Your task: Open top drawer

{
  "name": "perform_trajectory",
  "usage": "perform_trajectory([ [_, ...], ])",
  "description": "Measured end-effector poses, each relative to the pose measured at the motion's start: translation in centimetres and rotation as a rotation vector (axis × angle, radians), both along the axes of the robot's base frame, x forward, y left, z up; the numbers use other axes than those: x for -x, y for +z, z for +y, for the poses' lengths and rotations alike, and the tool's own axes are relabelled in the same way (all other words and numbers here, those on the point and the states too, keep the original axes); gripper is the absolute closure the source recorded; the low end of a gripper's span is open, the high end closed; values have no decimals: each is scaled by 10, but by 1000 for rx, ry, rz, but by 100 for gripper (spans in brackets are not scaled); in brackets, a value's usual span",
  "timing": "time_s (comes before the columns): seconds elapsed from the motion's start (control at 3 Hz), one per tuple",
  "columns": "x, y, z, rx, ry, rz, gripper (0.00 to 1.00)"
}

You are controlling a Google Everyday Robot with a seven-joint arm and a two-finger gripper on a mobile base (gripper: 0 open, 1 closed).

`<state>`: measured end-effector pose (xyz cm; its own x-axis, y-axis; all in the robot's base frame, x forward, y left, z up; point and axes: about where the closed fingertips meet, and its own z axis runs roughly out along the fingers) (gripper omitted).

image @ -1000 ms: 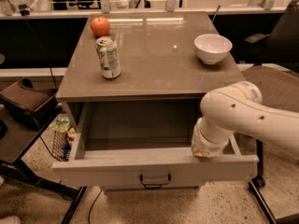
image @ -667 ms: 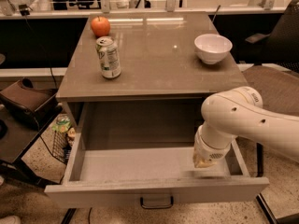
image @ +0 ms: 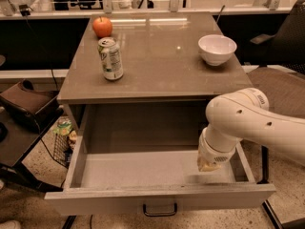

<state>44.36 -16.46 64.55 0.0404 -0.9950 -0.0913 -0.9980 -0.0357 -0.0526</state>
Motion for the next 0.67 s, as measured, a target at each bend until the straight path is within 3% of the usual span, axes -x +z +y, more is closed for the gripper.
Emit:
perform_trajectory([
  [0.67, 1, 1, 0, 3, 1, -2, 0],
])
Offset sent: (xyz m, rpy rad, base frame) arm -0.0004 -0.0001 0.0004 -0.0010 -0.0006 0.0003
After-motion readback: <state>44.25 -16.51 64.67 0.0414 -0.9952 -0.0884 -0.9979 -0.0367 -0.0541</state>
